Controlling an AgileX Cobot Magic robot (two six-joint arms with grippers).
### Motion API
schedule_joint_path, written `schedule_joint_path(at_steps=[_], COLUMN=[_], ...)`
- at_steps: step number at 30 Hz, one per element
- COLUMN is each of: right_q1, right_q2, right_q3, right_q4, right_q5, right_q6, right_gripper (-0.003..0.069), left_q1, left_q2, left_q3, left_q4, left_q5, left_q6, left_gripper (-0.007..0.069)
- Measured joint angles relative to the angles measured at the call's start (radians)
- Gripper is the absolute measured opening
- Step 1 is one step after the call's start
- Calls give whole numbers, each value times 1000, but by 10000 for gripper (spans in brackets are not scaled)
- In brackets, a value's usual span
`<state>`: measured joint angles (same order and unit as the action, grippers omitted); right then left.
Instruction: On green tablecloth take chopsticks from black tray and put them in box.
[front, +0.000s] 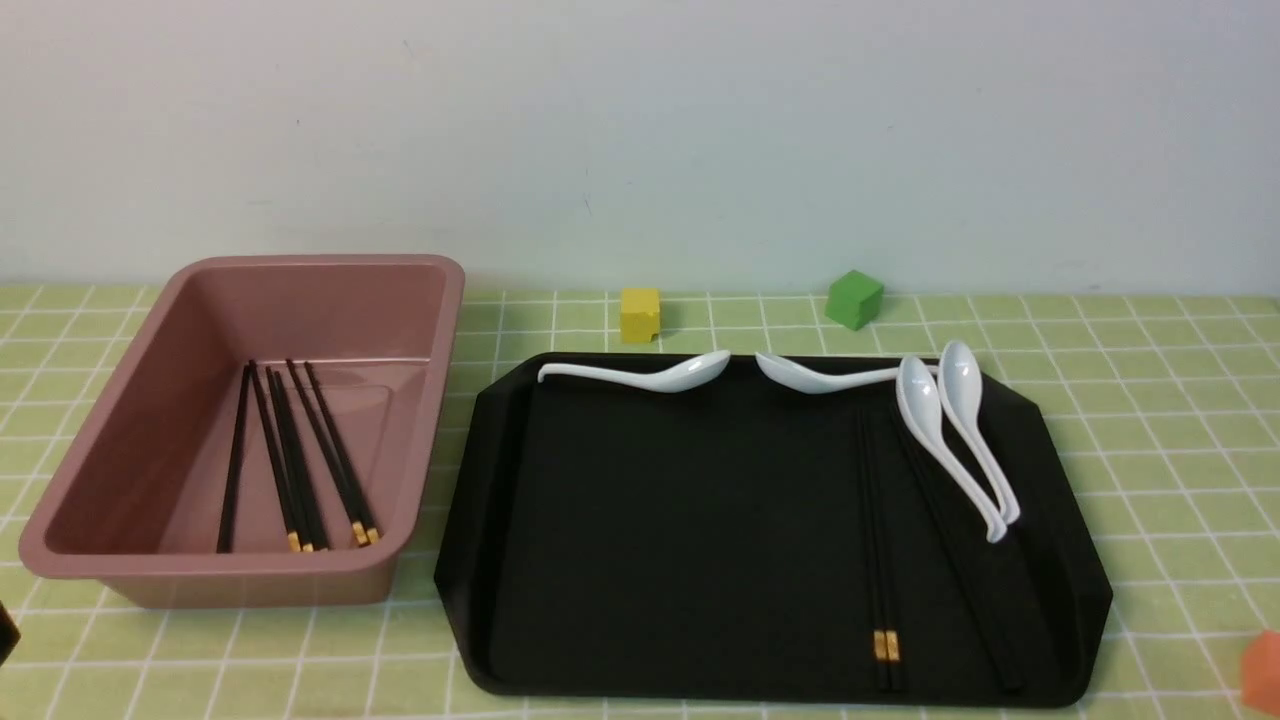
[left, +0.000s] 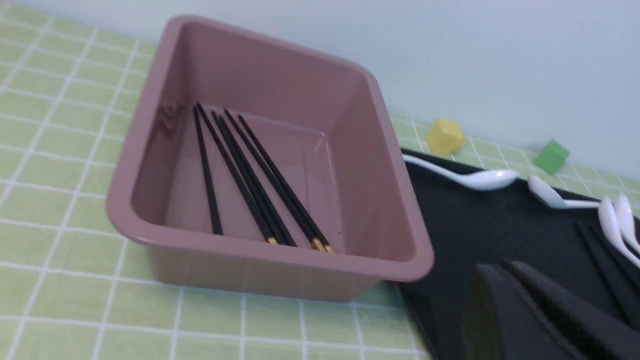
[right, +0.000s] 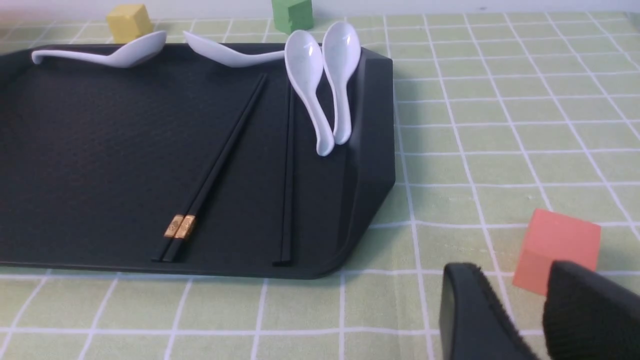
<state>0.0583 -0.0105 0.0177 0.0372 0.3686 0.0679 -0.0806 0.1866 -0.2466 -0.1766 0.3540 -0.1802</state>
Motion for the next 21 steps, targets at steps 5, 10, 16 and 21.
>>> schedule_joint_path(at_steps=[5, 10, 16, 21], right_q1=[0, 0, 0, 0], right_q2=[0, 0, 0, 0], right_q3=[0, 0, 0, 0], right_q4=[0, 0, -1, -1], right_q5=[0, 0, 0, 0], right_q6=[0, 0, 0, 0], right_gripper=[240, 240, 240, 240], left_q1=[0, 0, 0, 0], left_q2=[-145, -195, -198, -198], left_q3=[180, 271, 276, 276], left_q4=[14, 42, 92, 102], left_q5=[-96, -106, -42, -8], left_q6=[0, 0, 0, 0], left_gripper=[-3, 2, 7, 11])
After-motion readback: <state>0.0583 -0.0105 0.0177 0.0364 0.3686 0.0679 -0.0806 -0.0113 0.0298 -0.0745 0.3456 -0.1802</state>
